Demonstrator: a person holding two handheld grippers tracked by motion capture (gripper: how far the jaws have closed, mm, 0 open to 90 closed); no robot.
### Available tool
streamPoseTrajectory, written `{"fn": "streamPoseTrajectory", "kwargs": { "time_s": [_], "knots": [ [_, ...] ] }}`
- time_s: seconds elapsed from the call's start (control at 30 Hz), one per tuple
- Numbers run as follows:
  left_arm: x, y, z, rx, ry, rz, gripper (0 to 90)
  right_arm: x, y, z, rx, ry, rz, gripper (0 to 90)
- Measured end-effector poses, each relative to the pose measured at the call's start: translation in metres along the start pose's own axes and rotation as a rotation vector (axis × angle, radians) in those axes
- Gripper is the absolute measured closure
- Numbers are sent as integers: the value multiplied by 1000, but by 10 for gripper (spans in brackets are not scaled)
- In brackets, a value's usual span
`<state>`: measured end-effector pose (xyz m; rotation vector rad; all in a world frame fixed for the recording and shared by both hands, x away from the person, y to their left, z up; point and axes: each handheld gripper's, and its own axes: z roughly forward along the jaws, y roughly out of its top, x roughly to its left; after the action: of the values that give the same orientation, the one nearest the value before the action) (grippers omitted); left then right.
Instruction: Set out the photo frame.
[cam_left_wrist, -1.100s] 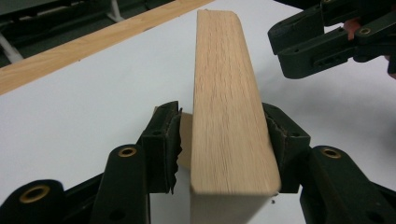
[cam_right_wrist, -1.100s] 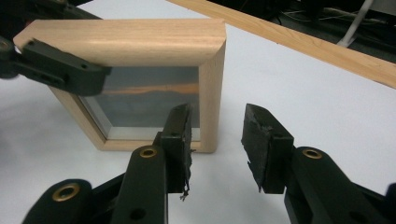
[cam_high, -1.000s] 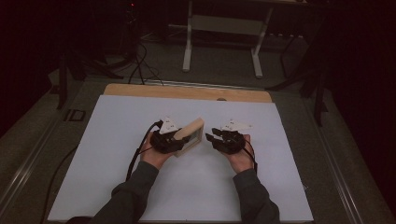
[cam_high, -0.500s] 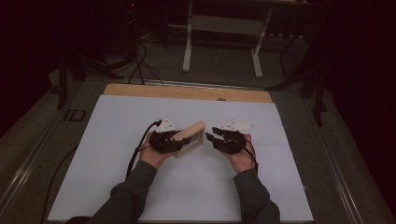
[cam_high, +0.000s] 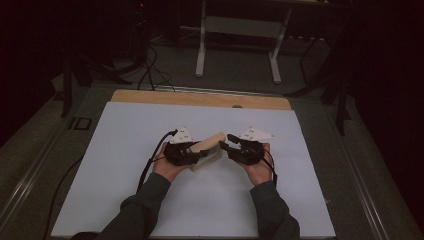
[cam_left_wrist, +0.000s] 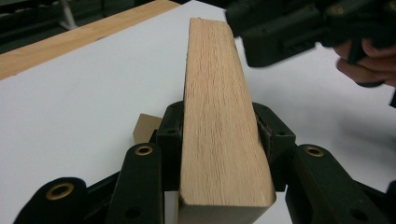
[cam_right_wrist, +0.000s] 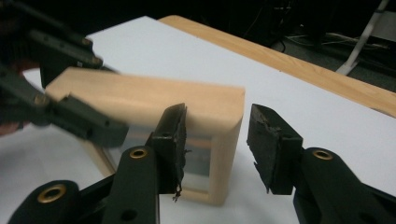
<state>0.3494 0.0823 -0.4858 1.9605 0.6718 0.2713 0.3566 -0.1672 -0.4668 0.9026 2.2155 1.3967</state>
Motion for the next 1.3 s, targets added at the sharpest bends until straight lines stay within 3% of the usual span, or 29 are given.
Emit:
{"fn": "streamPoseTrajectory", "kwargs": {
  "time_s": [0.27, 0.73, 1.07, 1.17, 1.3],
  "knots": [
    [0, -1, 0, 0, -11, 2, 609, -4, 8, 2, -45, -29, 45, 574],
    [-4, -2, 0, 3, -29, 43, 607, -5, 17, 18, -30, -67, 80, 685],
    [0, -10, -11, 16, 35, 10, 512, -4, 18, 21, -21, -68, 71, 747],
    [4, -14, -14, 21, 36, -3, 491, -4, 18, 21, -19, -64, 78, 754],
    [3, -16, -15, 24, 39, 12, 516, -4, 18, 22, -17, -63, 79, 761]
  ]
}}
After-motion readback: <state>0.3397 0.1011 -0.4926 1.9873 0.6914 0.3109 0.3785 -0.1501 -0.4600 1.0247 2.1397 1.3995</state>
